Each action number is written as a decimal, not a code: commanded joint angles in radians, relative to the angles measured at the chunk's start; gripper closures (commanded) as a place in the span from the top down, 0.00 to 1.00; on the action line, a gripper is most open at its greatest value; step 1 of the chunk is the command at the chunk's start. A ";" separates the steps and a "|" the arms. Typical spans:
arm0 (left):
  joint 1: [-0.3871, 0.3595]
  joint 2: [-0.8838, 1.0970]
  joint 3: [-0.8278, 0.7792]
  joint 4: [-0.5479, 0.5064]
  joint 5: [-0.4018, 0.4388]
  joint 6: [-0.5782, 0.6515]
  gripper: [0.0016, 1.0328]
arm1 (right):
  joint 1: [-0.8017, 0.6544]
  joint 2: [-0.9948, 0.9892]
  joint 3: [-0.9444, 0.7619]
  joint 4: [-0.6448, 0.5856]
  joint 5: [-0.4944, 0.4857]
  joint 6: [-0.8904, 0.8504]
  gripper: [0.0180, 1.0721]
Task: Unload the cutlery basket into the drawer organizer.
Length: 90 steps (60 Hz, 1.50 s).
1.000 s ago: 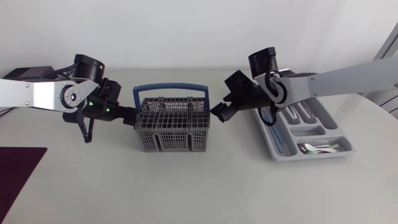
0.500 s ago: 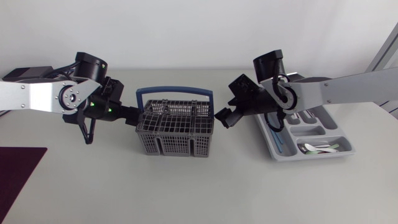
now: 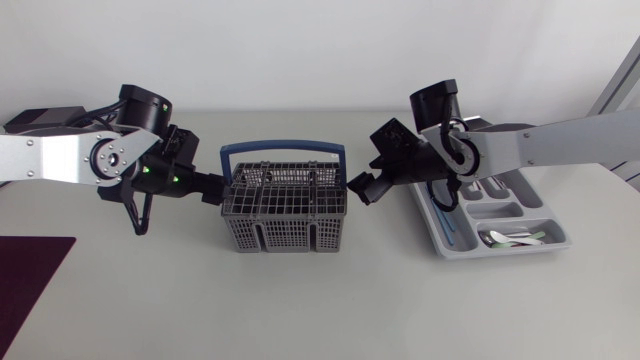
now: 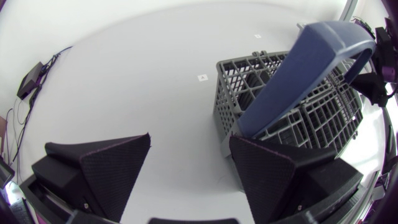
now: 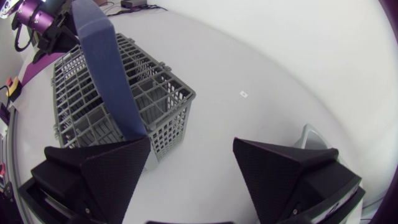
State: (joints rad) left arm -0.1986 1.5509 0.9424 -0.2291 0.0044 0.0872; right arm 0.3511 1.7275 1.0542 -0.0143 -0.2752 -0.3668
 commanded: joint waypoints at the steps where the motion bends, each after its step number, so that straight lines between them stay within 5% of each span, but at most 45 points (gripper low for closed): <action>1: 0.013 -0.011 -0.022 0.007 0.029 0.000 0.93 | 0.000 -0.003 -0.025 0.008 -0.004 0.000 0.95; 21: 0.100 -0.012 -0.031 0.007 0.031 0.045 0.93 | -0.061 -0.072 -0.117 0.008 0.036 -0.052 0.95; 43: 0.186 -0.206 -0.105 -0.032 0.092 0.069 0.94 | -0.143 -0.405 -0.270 0.008 0.065 -0.046 0.95; 90: 0.166 -0.712 -0.294 -0.102 0.089 0.036 0.96 | -0.299 -1.152 -0.579 -0.052 0.189 0.016 0.95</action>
State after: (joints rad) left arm -0.0284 0.8909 0.6857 -0.3180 0.0830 0.1318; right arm 0.0593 0.6388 0.5179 -0.0380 -0.0994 -0.3664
